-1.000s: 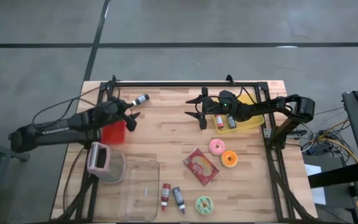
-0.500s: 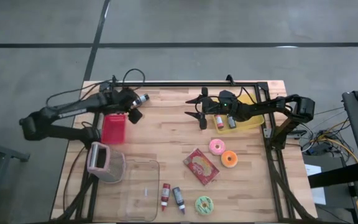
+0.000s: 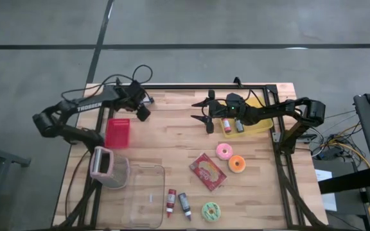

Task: Pick & Place Food Item
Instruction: Put the black food coloring bottle into the yellow bin

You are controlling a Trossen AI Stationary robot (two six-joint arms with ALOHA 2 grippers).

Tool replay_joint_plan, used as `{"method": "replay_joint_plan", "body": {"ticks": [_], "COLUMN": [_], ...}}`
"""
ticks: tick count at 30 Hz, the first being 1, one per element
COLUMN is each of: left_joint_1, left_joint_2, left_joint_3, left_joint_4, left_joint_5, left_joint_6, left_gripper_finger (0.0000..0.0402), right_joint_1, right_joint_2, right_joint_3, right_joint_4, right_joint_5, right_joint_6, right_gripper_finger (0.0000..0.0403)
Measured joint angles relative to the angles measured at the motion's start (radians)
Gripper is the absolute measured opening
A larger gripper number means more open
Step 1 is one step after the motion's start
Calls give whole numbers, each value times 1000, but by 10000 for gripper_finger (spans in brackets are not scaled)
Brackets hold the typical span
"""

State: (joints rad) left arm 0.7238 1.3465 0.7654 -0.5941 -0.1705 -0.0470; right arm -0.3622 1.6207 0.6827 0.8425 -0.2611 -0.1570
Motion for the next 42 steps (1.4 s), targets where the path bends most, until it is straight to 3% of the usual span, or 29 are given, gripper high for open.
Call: {"method": "replay_joint_plan", "body": {"ticks": [14,32,42], "left_joint_1": [95,119,132], "left_joint_2": [154,203,203], "left_joint_3": [6,6,6], "left_joint_4": [57,108,85], "left_joint_5": [74,107,131], "left_joint_6": [98,119,82], "left_gripper_finger": [278,277,233], "right_joint_1": [0,0,0], "right_joint_2": [0,0,0], "right_joint_3": [0,0,0], "right_joint_4": [0,0,0], "right_joint_5": [0,0,0], "right_joint_6": [0,0,0], "right_gripper_finger": [231,231,231]}}
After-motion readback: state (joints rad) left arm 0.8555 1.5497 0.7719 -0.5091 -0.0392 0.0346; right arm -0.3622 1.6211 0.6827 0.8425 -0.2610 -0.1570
